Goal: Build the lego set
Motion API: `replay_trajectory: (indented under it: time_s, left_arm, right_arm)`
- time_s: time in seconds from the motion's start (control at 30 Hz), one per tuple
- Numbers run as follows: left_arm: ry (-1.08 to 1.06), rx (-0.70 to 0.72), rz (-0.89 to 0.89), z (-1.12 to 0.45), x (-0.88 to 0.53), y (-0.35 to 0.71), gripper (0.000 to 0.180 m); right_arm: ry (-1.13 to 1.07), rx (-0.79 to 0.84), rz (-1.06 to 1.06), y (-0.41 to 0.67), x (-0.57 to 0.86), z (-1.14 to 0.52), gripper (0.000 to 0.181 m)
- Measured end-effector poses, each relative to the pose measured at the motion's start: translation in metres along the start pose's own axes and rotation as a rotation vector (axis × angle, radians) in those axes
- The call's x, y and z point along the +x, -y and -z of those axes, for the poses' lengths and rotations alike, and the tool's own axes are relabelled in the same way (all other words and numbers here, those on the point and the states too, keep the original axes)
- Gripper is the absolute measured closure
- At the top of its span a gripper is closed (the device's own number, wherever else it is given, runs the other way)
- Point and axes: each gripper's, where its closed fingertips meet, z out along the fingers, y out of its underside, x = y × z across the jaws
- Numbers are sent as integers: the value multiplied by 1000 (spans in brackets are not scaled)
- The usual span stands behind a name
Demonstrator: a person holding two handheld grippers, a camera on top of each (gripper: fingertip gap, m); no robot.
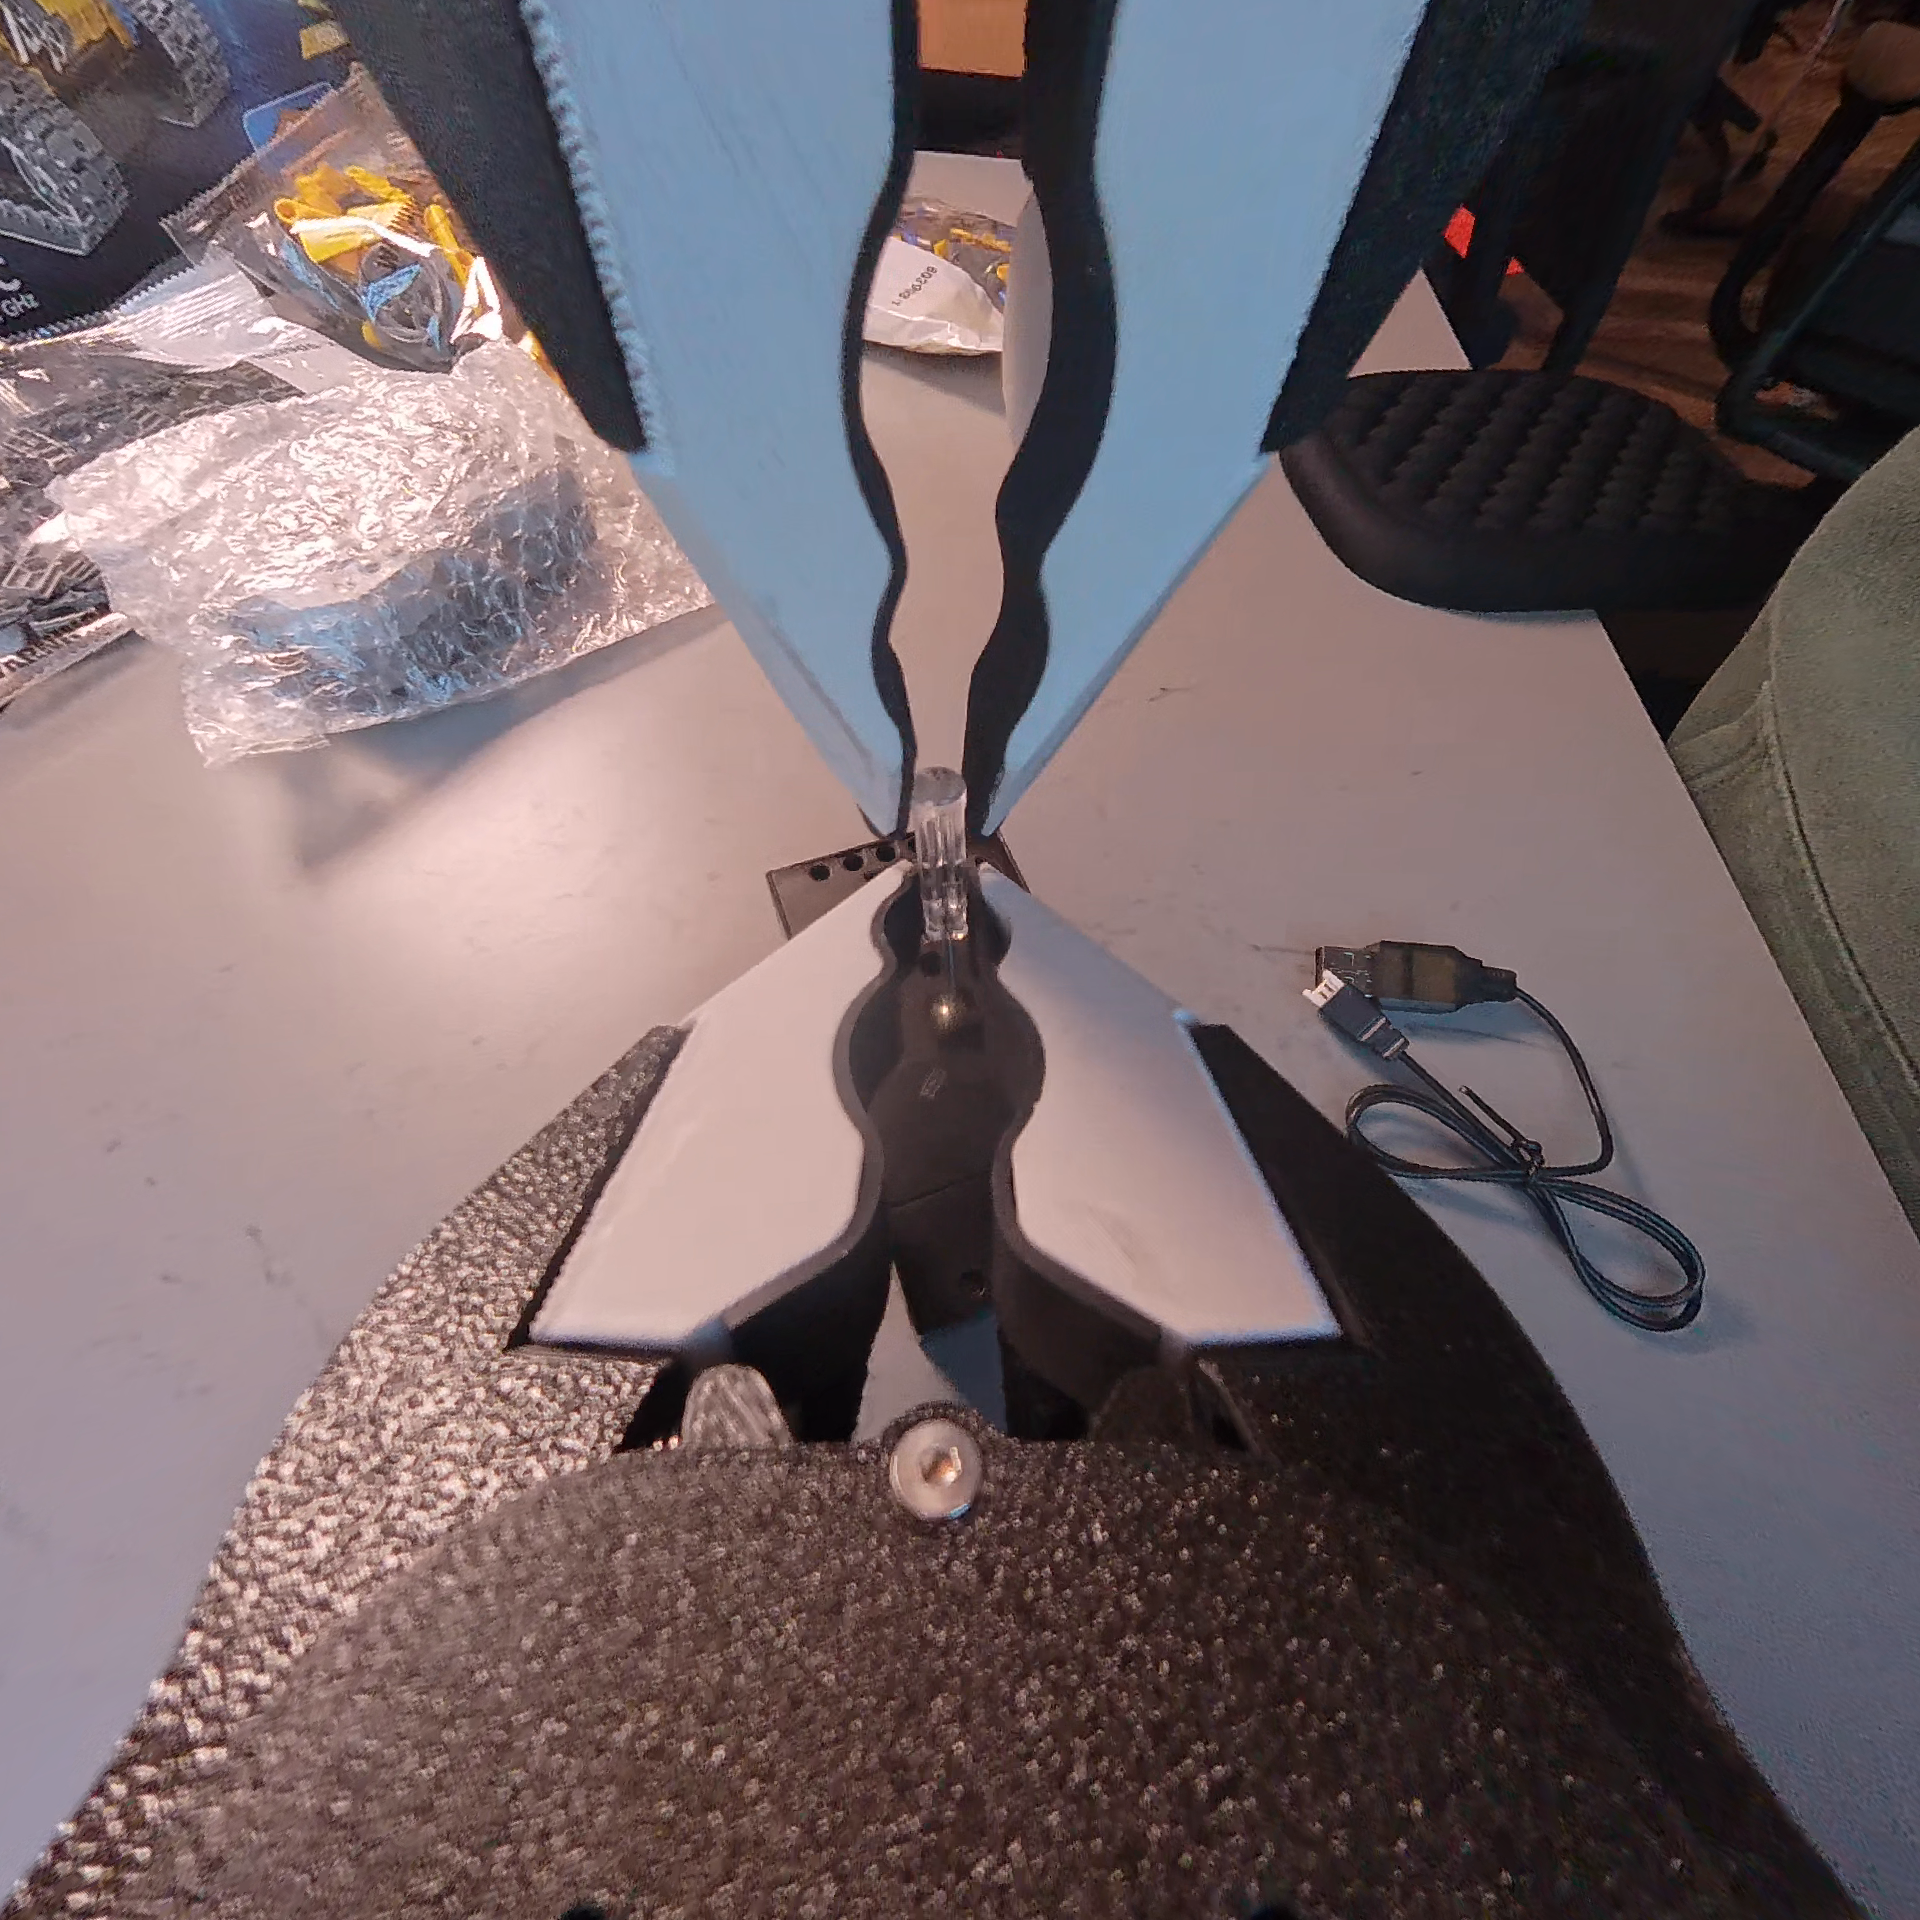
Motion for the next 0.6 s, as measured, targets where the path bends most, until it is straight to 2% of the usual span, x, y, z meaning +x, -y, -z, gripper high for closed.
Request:
replay_trajectory:
  time_s: [0.07, 0.13, 0.2, 0.27, 0.3, 0.37, 0.43, 0.53, 0.6]
  left_arm:
    - [0, 0, 3, 0, 0, 0, 172]
    - [-12, -7, 4, 1, 2, -2, 172]
    - [-32, -21, -4, 2, 4, -4, 164]
    - [-65, -1, -12, 6, 9, 0, 162]
    - [-74, 2, -16, 6, 10, 0, 162]
    - [-67, -14, -30, 5, 10, -3, 171]
    - [-33, -21, -31, 4, 4, -4, 172]
    - [-14, -26, -21, 6, 1, -5, 172]
    - [-8, -33, -27, 5, 1, -4, 172]
  right_arm:
    - [12, -8, -2, 1, 0, 0, 174]
    - [10, -20, 91, 2, -1, 0, 174]
    - [1, -17, 285, 9, -5, 0, 174]
    - [-22, -25, 591, 12, -10, -1, 174]
    - [-39, -36, 743, 12, -12, -1, 174]
    - [-80, -74, 902, 12, -11, -1, 174]
    - [-124, -85, 842, 9, 0, 0, 173]
    - [-50, -12, 391, 5, 4, 3, 156]
    - [-8, 7, 194, 3, 4, 2, 156]
